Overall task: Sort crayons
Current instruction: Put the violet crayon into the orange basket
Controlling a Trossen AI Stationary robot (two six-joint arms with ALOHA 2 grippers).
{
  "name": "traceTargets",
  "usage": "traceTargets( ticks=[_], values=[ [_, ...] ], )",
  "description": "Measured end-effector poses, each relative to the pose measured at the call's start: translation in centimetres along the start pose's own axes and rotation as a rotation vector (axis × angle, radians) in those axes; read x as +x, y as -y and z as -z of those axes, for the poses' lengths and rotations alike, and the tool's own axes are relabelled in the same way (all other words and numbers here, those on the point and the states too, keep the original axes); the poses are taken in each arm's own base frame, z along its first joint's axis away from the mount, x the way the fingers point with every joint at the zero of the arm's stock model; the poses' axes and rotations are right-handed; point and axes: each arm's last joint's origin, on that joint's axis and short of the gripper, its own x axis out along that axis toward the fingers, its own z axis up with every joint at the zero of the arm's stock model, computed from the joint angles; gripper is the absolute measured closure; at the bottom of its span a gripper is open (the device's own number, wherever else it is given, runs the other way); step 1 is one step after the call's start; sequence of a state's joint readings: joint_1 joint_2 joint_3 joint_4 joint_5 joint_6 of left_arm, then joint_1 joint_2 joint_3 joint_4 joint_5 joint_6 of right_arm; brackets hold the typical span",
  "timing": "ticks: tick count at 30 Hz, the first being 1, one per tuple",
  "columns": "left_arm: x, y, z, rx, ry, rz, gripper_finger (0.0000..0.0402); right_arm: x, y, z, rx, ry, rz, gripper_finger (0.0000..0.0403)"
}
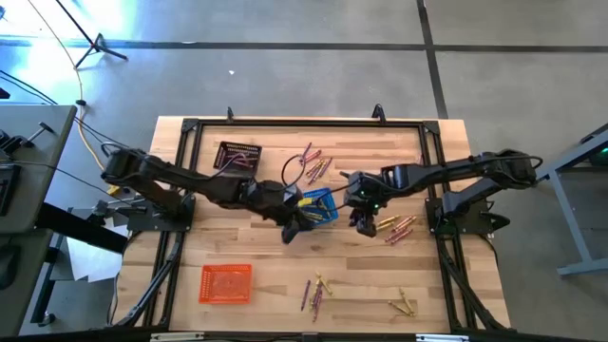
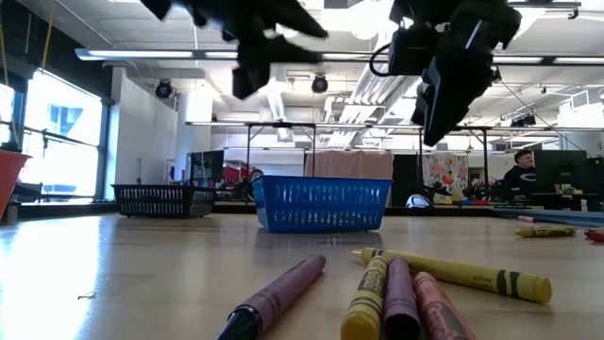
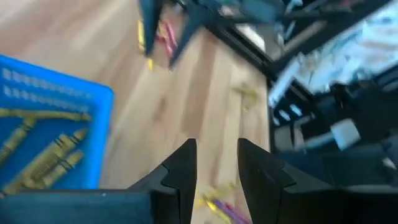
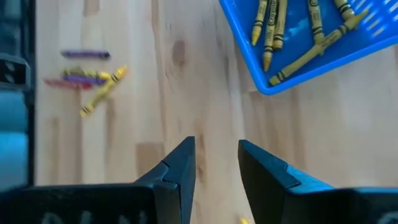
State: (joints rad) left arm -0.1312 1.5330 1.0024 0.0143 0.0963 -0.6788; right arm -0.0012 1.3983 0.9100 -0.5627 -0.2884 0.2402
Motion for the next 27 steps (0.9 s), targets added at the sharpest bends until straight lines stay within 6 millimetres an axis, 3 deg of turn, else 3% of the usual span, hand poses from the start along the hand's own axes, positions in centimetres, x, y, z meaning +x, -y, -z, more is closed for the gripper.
traceTargets(
  ticks=[9,14,20,24,27],
  values=[
    [-0.9,2.4,3.1,0.030,-0.243,-0.103,0.0307,0.4,-1.2,0.0,0.164,0.041,0.041,0.0295],
    [-0.5,3.7,4.9,0.050,-0.222,-0.189,0.0307,0.5,-1.7,0.3,0.178,0.049,0.100,0.0295],
    [-0.3,3.7,6.6,-0.080,-0.227,-0.315,0.0307,0.6,-1.7,0.6,0.133,0.027,0.139,0.0295],
    [0.9,4.2,7.0,-0.200,-0.224,-0.336,0.0307,0.5,-1.4,1.3,0.078,-0.047,0.165,0.0295],
    [2.8,6.0,6.3,-0.229,-0.208,-0.305,0.0307,0.4,-1.2,2.1,0.065,-0.136,0.195,0.0295]
  ],
)
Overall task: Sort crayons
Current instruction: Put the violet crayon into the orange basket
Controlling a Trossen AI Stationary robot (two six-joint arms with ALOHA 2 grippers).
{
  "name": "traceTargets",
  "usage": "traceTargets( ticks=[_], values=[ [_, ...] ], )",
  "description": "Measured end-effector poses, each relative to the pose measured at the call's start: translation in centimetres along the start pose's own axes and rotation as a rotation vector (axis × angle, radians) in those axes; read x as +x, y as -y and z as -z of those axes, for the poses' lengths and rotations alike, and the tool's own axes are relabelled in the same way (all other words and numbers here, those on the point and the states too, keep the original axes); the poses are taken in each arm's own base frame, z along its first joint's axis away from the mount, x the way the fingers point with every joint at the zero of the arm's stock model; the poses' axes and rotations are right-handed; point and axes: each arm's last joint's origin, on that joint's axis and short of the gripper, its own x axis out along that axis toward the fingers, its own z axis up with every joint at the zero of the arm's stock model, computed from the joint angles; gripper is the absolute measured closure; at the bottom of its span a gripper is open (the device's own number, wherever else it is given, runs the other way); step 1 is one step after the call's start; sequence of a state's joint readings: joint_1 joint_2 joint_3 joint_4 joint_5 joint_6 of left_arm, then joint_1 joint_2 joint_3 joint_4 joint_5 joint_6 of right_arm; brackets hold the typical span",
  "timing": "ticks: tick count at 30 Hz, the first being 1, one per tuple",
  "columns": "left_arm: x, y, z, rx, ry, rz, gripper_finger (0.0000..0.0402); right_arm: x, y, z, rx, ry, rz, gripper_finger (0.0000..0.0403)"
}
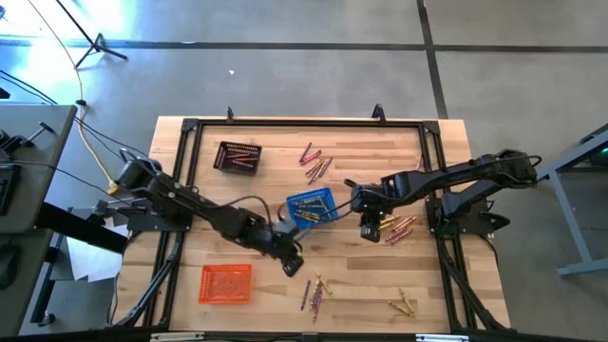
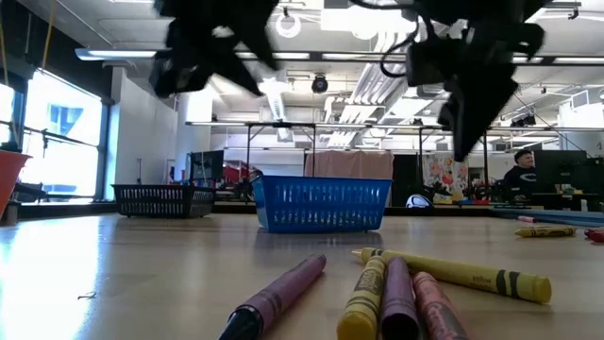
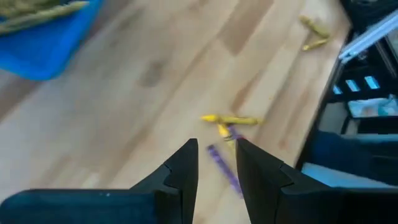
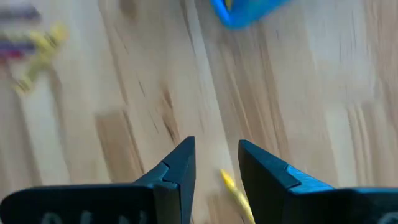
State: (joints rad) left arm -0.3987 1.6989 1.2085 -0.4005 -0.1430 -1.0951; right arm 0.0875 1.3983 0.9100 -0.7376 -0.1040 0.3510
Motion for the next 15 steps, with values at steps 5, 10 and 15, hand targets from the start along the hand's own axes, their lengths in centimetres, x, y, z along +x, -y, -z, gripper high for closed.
traceTargets(
  ticks=[5,10,15],
  values=[
    [2.2,3.1,-0.7,0.017,-0.066,-0.089,0.0307,-0.1,0.6,1.4,-0.064,-0.146,0.063,0.0295],
    [4.0,5.2,-1.7,-0.056,-0.117,-0.209,0.0307,-0.1,1.3,2.2,-0.140,-0.205,0.197,0.0295],
    [6.1,6.3,-1.6,-0.201,-0.187,-0.238,0.0307,-0.1,1.4,2.2,-0.203,-0.213,0.225,0.0295]
  ],
)
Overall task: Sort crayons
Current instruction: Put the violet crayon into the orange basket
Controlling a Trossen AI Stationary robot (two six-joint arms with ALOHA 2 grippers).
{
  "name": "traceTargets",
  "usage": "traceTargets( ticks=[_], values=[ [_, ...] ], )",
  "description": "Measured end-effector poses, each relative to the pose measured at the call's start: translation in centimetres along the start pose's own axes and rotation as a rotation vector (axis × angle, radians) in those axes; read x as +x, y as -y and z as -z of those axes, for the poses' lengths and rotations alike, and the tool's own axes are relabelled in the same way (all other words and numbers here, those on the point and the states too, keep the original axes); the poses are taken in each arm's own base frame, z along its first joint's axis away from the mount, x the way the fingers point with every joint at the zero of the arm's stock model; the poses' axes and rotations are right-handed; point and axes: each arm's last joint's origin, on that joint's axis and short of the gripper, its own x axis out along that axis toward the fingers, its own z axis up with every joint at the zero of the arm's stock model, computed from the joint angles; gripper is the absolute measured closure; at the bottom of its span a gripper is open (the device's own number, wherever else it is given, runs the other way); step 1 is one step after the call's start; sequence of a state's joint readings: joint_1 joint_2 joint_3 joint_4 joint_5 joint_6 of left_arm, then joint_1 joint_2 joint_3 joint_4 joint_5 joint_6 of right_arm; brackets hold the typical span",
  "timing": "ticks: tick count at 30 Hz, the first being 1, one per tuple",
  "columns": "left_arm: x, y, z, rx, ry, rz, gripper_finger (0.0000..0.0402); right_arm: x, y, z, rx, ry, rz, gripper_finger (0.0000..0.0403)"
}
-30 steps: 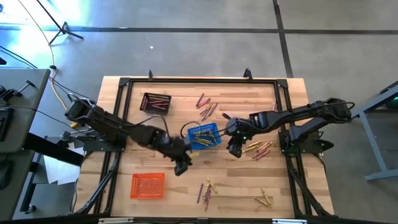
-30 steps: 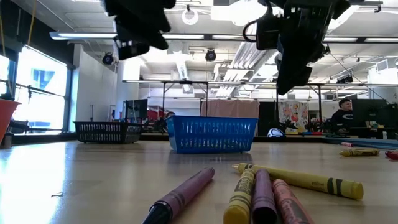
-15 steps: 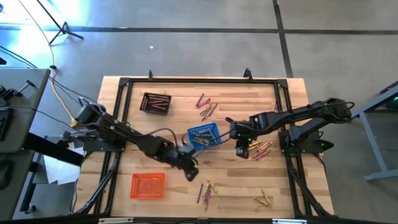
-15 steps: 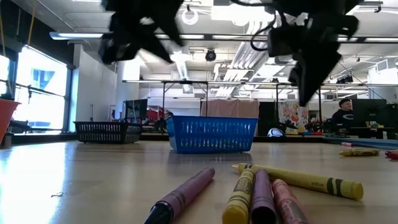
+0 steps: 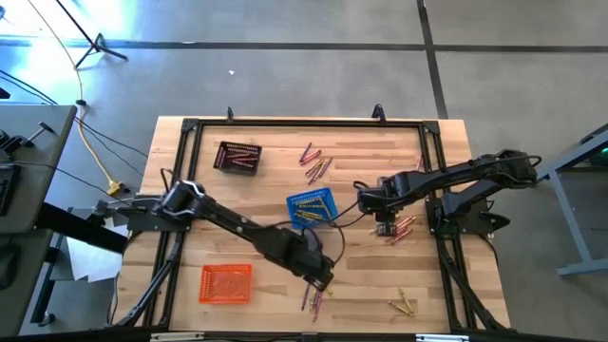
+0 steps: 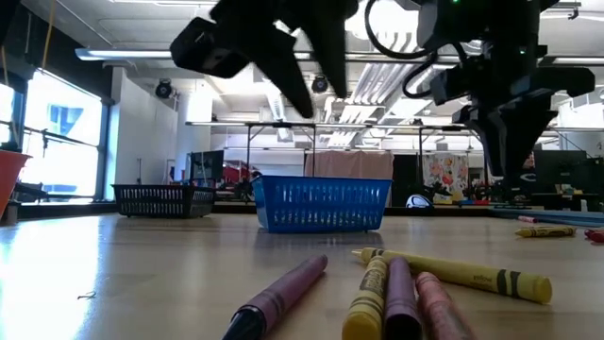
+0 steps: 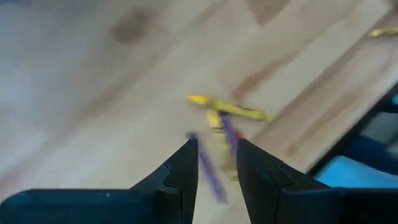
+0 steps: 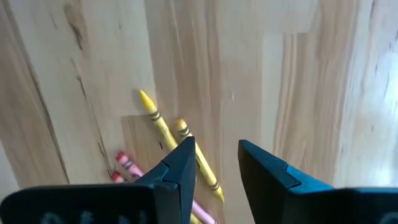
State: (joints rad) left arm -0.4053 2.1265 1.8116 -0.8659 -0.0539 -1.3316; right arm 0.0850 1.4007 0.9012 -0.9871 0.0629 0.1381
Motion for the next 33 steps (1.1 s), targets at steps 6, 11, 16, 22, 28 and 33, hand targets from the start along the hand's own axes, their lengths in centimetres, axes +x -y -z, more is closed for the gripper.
traceTargets(
  ticks=[6,11,16,22,28,33],
  values=[
    [1.8,0.6,0.8,-0.140,-0.101,0.005,0.0307,0.0,0.0,-0.2,-0.063,0.020,-0.006,0.0295],
    [1.9,0.8,1.9,-0.208,-0.107,0.004,0.0307,0.0,-0.1,-0.5,-0.098,0.050,-0.011,0.0295],
    [1.9,1.0,3.1,-0.259,-0.112,-0.011,0.0307,0.0,-0.1,-0.6,-0.122,0.067,-0.012,0.0295],
    [2.3,1.3,4.4,-0.312,-0.126,-0.006,0.0307,0.0,-0.1,-0.7,-0.141,0.077,-0.012,0.0295],
    [4.1,1.3,5.3,-0.339,-0.153,-0.026,0.0307,0.0,-0.1,-0.8,-0.141,0.083,-0.012,0.0295],
    [5.4,1.3,5.6,-0.339,-0.189,-0.031,0.0307,-0.1,-0.1,-0.8,-0.140,0.087,-0.012,0.0295]
  ],
)
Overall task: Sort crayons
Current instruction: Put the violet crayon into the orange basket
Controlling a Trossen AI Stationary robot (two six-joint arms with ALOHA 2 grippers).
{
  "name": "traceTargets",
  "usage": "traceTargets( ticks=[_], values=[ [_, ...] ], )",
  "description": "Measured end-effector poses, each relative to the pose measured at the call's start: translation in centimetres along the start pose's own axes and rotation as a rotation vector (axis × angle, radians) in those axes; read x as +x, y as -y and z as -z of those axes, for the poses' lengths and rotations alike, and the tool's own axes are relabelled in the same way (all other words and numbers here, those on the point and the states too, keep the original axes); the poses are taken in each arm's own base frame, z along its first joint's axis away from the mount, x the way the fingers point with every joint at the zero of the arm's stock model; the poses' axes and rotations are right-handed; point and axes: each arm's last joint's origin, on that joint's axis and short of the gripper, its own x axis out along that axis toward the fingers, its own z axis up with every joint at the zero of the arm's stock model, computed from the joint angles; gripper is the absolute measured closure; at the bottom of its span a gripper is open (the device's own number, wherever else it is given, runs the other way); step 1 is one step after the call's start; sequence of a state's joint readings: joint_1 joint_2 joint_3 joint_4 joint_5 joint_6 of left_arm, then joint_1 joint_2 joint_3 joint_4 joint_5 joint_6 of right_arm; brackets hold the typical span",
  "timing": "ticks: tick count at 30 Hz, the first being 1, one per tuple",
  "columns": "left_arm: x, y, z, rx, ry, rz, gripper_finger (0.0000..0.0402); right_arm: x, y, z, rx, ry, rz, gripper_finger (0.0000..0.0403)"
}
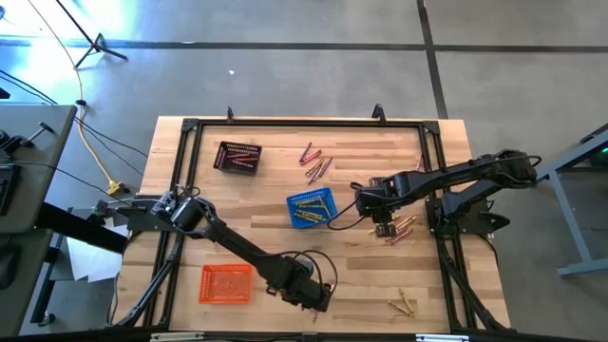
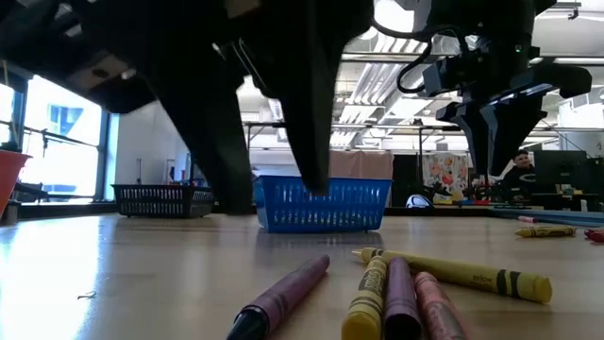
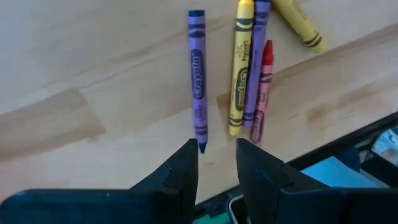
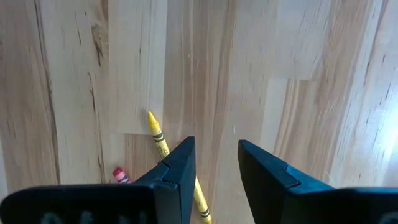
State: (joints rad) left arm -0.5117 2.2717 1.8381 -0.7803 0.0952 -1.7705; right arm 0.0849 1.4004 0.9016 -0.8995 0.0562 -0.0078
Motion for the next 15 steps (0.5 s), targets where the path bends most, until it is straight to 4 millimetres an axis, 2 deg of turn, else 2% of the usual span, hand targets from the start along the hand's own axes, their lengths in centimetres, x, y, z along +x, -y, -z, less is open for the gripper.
traceTargets(
  ticks=[15],
  values=[
    [3.2,-0.2,-0.6,0.083,0.026,-0.023,0.0307,0.0,0.0,0.0,0.007,0.002,-0.005,0.0295]
  ],
)
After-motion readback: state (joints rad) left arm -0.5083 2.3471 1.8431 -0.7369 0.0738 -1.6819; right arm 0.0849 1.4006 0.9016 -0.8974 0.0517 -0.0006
